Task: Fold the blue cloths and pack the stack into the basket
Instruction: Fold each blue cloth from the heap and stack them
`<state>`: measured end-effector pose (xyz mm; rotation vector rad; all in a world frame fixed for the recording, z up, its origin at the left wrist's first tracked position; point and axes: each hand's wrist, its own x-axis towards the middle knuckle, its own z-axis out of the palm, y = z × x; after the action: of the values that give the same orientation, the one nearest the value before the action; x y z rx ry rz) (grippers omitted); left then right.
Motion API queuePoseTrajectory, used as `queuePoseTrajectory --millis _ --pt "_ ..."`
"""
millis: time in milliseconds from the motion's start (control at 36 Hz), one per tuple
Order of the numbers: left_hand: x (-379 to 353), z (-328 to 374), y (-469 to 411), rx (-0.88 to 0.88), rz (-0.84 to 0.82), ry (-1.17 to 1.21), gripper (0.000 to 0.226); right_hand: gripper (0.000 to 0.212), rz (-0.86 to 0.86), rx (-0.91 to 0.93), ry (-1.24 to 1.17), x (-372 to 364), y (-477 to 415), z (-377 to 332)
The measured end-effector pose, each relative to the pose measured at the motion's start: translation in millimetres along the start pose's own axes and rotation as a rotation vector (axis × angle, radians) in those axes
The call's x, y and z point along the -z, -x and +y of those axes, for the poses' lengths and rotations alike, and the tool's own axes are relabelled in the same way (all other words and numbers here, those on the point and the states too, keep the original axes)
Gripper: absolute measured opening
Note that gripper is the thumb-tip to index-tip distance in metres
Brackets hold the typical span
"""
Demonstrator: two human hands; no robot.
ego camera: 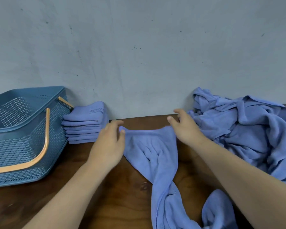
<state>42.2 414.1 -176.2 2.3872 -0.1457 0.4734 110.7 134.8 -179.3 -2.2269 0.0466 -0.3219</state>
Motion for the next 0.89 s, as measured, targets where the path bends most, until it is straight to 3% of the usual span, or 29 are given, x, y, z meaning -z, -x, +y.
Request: queuePoseTrajectory --millis 139,250,361,500,583,667,778,833,889 --pt "-22.1 16.0 17.8 -0.031 -0.215 -0.187 0.041 0.039 -0.164 0.237 0.318 -2.8 46.8 6.4" --pt "-42.6 15.4 34.9 0.025 -0.365 -0.326 0.071 0.06 -0.374 0.182 0.486 -7.8 78.4 15.5" --pt "-50.4 1.2 36.8 0.015 -0.482 -0.398 0.092 0.065 -0.402 0.178 0.628 -4.4 80.5 33.4" --pt "-31.6 -24.0 16.3 0.01 -0.566 -0.365 0.096 0.067 -0.4 0.155 0.579 7.7 52.3 47.8" --pt "-18.7 -37.8 6.5 0.018 -0.555 -0.338 0.085 0.06 -0.171 0.263 0.543 6.4 47.8 57.2" --pt "-15.5 -52.6 2.3 0.026 -0.412 -0.241 0.073 0.046 -0.03 0.419 0.478 6.9 55.5 52.8" --pt "-21.5 -42.2 6.8 0.004 -0.183 -0.198 0.04 0.022 -0.135 0.378 0.292 10.6 81.0 34.6" --pt "-26.1 -22.1 11.9 0.028 -0.137 -0.177 0.032 0.034 -0.248 0.324 0.331 10.8 89.2 30.5" --pt "-33.0 -3.3 21.0 0.057 -0.196 -0.193 0.045 0.05 -0.313 0.318 0.442 10.0 91.6 31.3"
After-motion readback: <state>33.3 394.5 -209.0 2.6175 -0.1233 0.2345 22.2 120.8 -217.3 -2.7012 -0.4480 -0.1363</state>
